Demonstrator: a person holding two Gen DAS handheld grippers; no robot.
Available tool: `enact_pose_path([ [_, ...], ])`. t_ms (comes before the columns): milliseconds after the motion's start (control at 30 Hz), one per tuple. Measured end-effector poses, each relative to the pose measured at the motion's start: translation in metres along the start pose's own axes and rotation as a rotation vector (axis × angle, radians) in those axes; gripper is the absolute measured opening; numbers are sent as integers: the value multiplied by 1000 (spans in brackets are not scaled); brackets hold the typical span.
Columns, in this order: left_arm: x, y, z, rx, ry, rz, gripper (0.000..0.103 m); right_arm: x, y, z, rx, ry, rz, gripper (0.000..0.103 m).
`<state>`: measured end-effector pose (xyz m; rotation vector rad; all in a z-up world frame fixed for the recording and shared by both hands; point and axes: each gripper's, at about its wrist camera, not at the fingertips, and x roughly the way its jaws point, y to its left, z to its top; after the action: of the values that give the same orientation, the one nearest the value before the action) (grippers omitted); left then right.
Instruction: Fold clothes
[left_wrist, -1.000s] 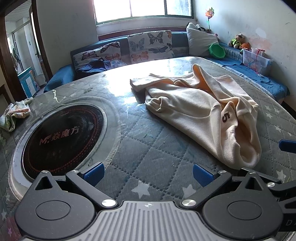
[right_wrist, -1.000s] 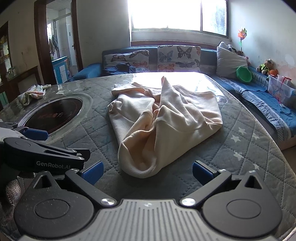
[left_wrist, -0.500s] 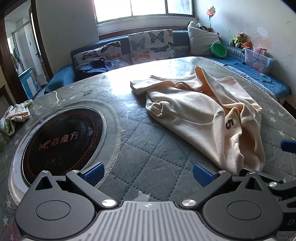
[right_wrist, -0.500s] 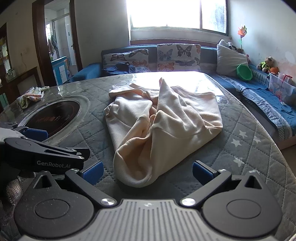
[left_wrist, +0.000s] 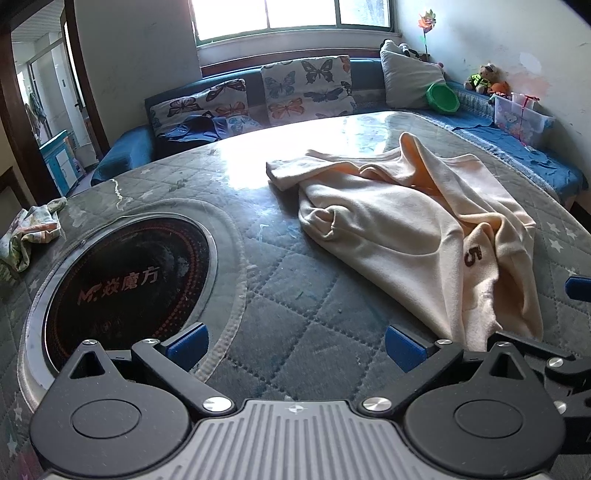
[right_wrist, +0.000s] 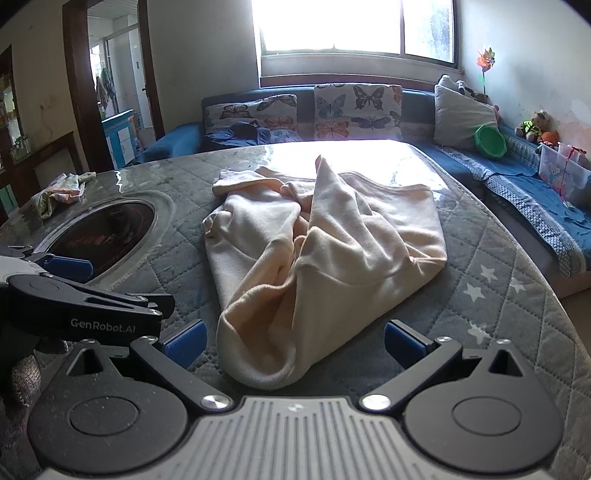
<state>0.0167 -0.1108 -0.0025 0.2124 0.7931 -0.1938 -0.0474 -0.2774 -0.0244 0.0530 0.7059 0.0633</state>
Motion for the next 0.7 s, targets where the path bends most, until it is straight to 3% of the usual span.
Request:
enact_pose_path([
  [367, 7, 12, 12, -35, -2, 27, 103, 4, 1, 23, -23, -49, 22, 102],
  [700, 11, 30, 14, -78, 7, 61, 103, 24, 6, 51, -47, -78, 73, 84],
])
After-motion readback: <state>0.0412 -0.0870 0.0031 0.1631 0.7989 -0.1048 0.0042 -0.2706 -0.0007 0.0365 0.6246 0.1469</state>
